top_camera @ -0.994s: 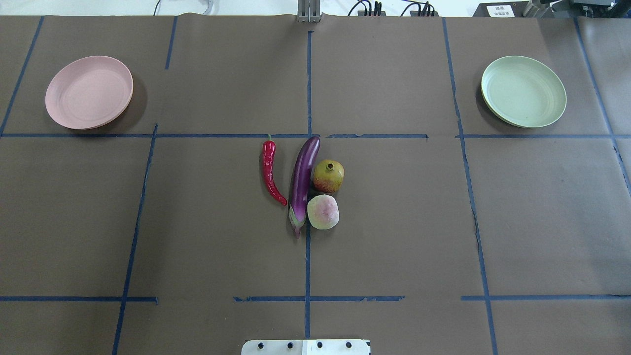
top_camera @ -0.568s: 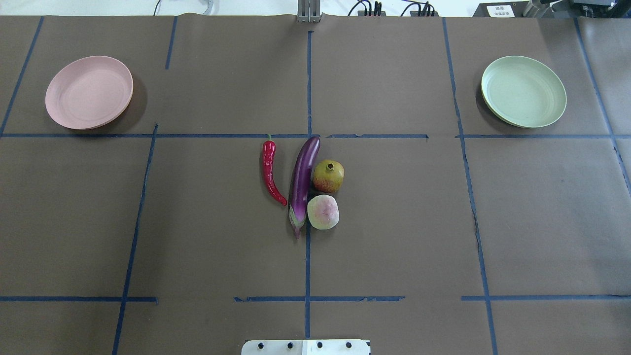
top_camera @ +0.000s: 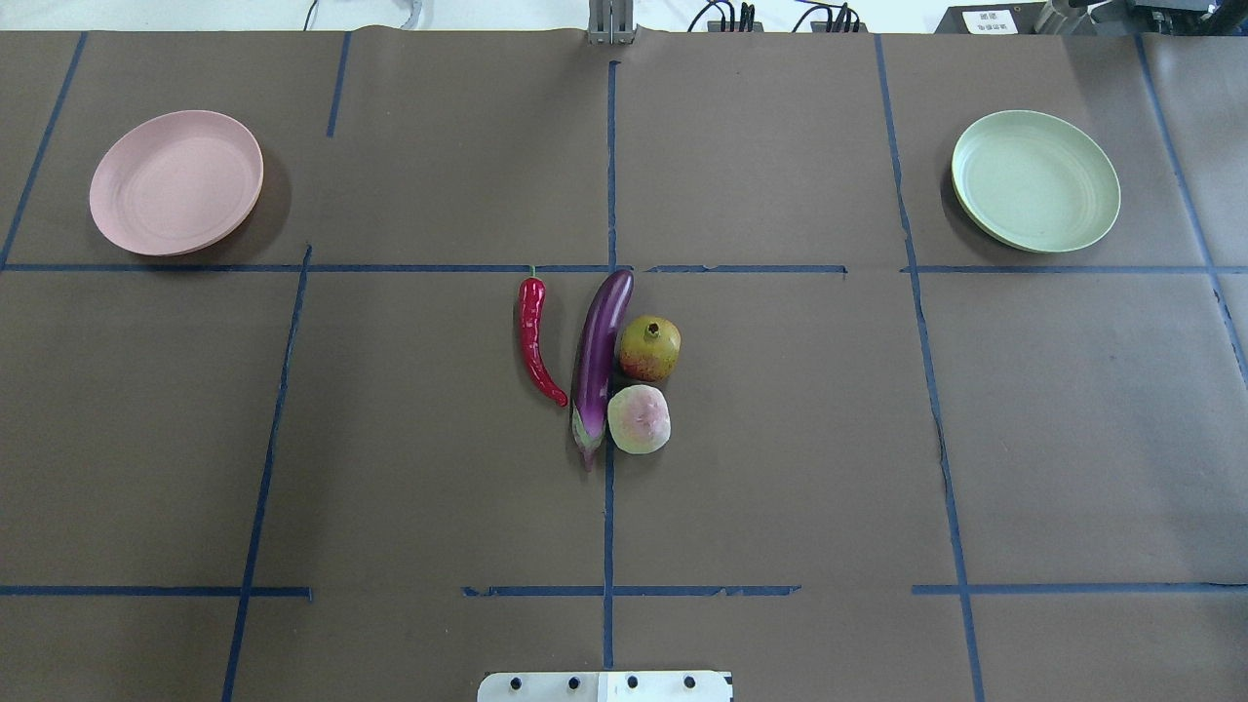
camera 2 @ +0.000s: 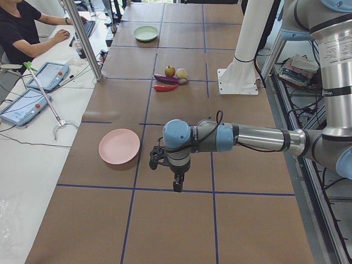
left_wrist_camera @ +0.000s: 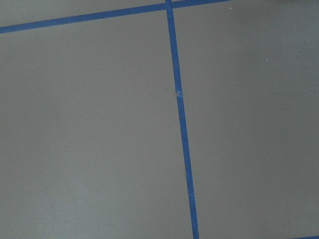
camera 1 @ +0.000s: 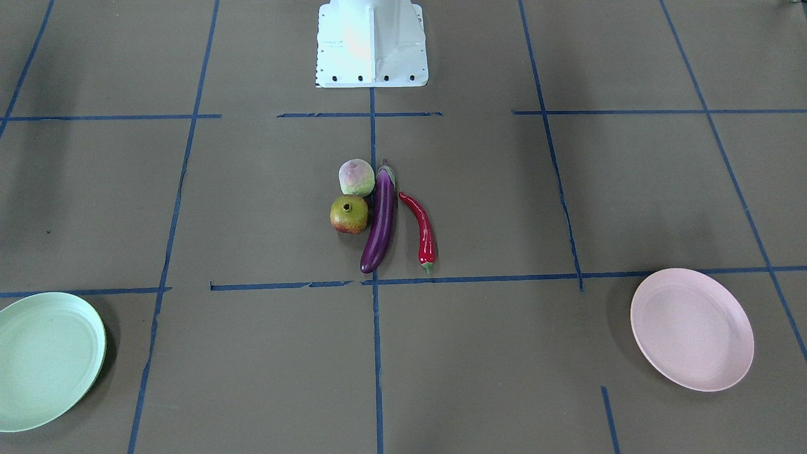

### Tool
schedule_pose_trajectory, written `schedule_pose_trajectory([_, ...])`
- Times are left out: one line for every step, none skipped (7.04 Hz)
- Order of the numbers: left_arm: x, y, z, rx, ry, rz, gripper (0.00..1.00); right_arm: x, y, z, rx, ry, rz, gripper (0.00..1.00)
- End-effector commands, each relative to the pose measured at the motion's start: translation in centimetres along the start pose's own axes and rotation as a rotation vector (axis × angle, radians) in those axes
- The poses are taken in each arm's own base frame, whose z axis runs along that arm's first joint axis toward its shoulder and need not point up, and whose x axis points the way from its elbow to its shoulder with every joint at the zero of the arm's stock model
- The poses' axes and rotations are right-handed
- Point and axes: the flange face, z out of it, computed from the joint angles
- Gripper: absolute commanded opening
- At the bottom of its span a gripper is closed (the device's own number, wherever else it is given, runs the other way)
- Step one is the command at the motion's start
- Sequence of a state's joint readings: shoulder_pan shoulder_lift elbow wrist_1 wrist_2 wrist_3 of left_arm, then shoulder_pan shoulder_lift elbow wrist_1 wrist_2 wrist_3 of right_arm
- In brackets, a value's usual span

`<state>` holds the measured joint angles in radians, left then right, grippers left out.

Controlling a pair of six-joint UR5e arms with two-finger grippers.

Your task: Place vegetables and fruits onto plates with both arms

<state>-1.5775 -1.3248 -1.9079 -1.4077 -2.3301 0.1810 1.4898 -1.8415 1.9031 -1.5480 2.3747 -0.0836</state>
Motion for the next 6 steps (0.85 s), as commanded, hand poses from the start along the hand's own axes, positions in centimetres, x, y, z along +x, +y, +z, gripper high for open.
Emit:
schedule_pose_trajectory([0.0,0.0,0.0,0.001,0.0,0.001,1.0,-1.2,-0.7,0.2,0.023,-0.021,-0.041,1.0])
schedule_pose_trajectory([0.0,0.0,0.0,0.001,0.0,0.001,1.0,-3.7,-1.9,0.4,0.027,-0.034,0.011,1.0])
schedule_pose_trajectory([0.1,0.0,0.0,0.001,0.0,0.001,1.0,-8.5,-4.3,0.4,0.054,-0.06,0.092,1.0])
schedule_pose_trajectory([0.0,0.1,0.0,0.001,0.0,-0.001,1.0,-13.8,-5.7,1.8,0.057,-0.1,0.135,1.0])
schedule_pose_trajectory([0.0,0.1,0.0,0.001,0.0,-0.001,1.0,-18.9,-8.3,2.6,0.054,-0.14,0.188,1.0])
schedule_pose_trajectory([0.0,0.1,0.0,0.001,0.0,-0.001,1.0,-25.1,-10.5,3.9,0.039,-0.159,0.23,1.0])
